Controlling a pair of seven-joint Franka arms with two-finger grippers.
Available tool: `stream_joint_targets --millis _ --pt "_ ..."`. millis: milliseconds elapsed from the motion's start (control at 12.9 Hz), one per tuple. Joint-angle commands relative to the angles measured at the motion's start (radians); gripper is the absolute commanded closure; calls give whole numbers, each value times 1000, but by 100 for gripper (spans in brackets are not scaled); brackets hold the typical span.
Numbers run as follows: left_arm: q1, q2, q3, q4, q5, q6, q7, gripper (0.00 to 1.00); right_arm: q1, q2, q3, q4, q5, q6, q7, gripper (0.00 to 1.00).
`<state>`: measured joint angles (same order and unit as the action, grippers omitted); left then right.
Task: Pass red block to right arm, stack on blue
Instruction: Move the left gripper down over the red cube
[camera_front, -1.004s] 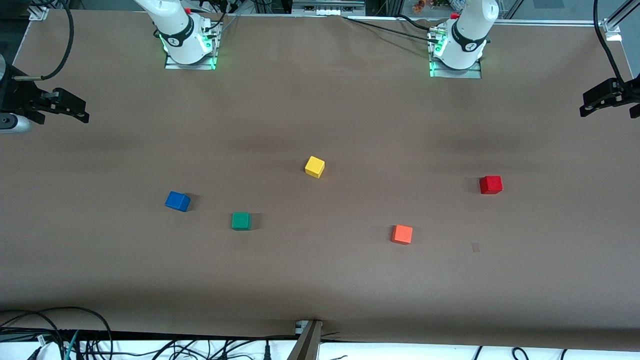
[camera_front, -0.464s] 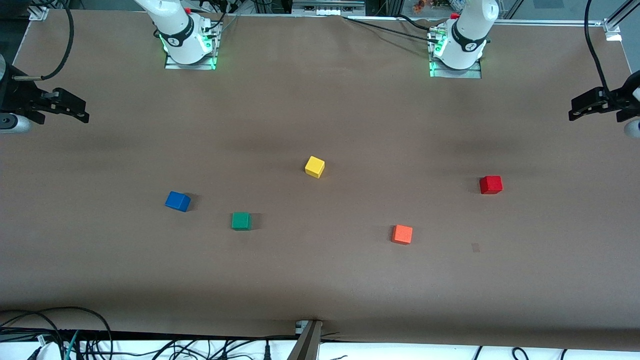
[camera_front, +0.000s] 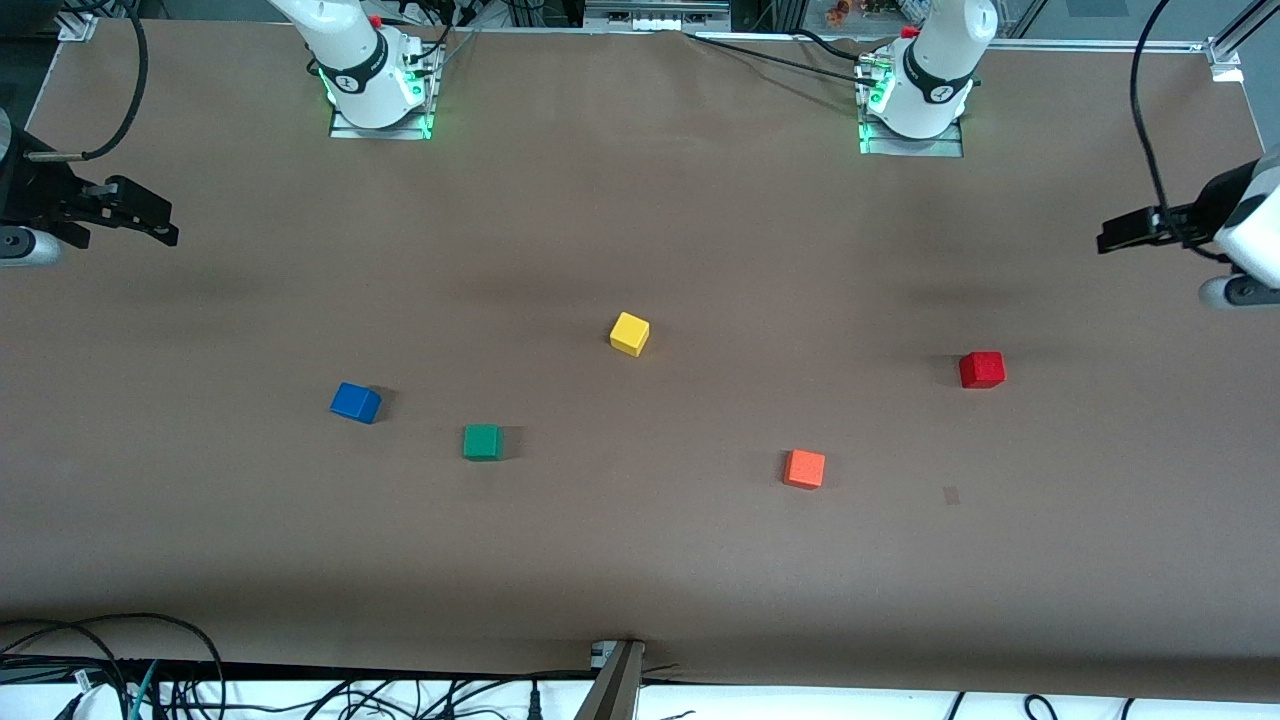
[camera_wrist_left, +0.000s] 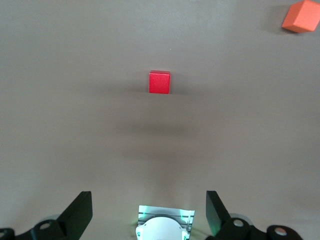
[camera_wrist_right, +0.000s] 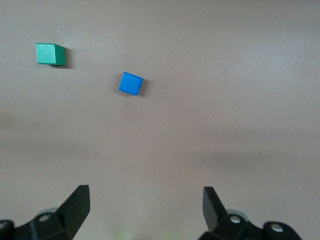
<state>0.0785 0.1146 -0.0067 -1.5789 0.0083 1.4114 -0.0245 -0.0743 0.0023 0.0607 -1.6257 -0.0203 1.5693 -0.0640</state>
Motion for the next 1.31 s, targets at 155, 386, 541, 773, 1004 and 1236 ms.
stream_joint_targets --millis 155,386,541,773,1004,1236 --pt "1 -12 -10 -263 -11 248 -70 0 1 -5 -1 14 14 -18 -11 0" --pt "-2 6 -12 -397 -11 427 -86 0 1 -5 -1 14 14 -18 -11 0" --pt "0 37 -12 -456 -11 530 -84 0 1 -5 -1 14 14 -18 -11 0" --pt "0 82 -12 -547 2 719 -83 0 1 -5 -1 14 14 -18 -11 0" --pt "9 172 -12 -552 21 854 -64 0 1 -5 -1 14 14 -18 -11 0" --pt "18 249 -10 -552 30 969 -23 0 1 -5 -1 12 14 -20 -11 0"
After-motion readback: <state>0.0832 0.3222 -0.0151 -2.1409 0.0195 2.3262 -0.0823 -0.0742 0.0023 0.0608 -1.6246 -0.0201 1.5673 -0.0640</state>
